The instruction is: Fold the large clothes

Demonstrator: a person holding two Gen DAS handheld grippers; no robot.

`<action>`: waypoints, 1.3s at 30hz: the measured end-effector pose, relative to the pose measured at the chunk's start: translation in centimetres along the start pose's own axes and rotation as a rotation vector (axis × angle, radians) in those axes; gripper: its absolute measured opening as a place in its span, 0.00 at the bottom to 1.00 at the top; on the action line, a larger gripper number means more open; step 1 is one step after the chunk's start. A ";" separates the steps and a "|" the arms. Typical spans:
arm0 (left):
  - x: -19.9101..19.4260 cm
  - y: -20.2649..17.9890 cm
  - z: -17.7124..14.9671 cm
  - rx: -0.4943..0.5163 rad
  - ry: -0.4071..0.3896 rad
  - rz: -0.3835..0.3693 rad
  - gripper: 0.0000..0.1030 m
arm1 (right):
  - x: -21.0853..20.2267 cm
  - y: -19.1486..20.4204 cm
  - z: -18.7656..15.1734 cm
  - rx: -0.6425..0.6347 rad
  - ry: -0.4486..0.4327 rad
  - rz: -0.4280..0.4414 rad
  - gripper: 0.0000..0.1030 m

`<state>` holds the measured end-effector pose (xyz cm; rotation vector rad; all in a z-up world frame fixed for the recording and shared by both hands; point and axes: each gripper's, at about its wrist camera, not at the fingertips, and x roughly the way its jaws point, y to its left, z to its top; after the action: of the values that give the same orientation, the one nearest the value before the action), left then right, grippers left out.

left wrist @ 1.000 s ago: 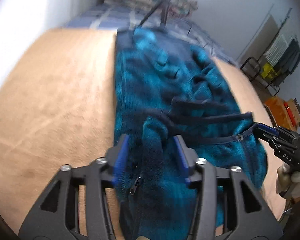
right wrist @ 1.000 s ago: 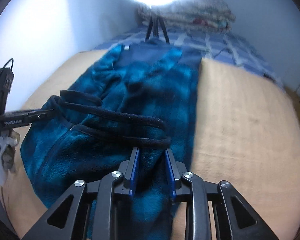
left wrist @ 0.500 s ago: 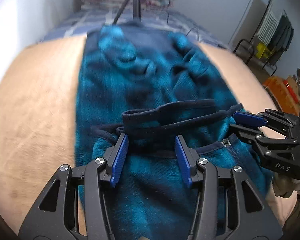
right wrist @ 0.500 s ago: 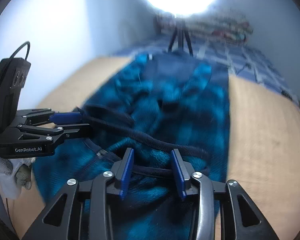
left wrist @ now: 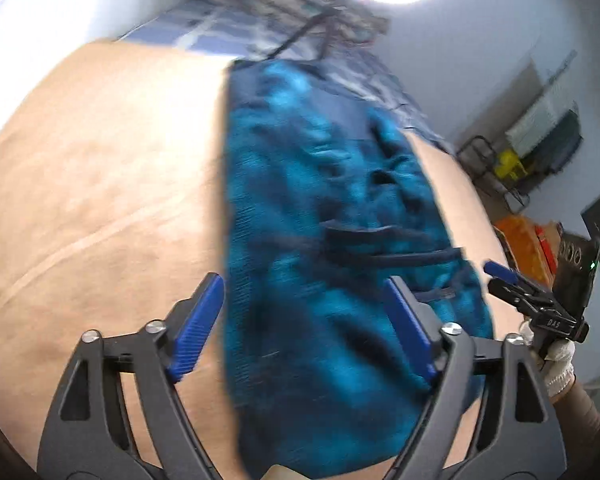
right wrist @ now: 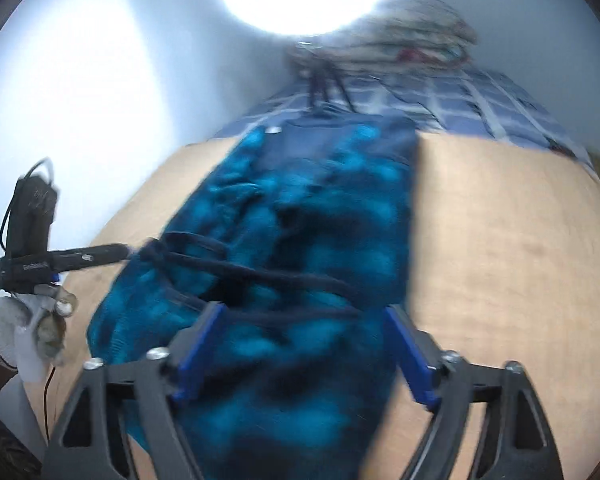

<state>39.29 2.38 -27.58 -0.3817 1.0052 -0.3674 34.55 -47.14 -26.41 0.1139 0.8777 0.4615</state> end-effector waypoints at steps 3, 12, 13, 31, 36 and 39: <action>1.1 3.2 -0.7 -0.133 0.079 -0.050 0.82 | 0.9 -3.5 -1.6 0.119 0.068 0.026 0.84; 3.2 1.4 -1.7 -0.136 0.132 -0.115 0.26 | 3.8 -3.9 -3.6 0.280 0.114 0.210 0.34; 2.7 0.8 -1.6 -0.115 0.118 -0.104 0.24 | 3.5 -3.0 -3.3 0.250 0.113 0.185 0.27; -7.1 -1.0 -10.8 -0.019 0.210 -0.124 0.20 | -6.5 3.3 -10.4 0.175 0.202 0.177 0.17; -7.0 -0.1 -11.7 0.005 0.201 -0.088 0.25 | -5.2 1.7 -11.8 0.236 0.203 0.173 0.18; -7.6 -0.5 -11.2 0.038 0.218 -0.090 0.39 | -5.4 1.9 -11.3 0.190 0.222 0.161 0.34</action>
<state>25.86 3.90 -27.10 -0.3582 1.1948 -0.5165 22.31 -48.79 -29.19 0.3135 1.1347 0.5472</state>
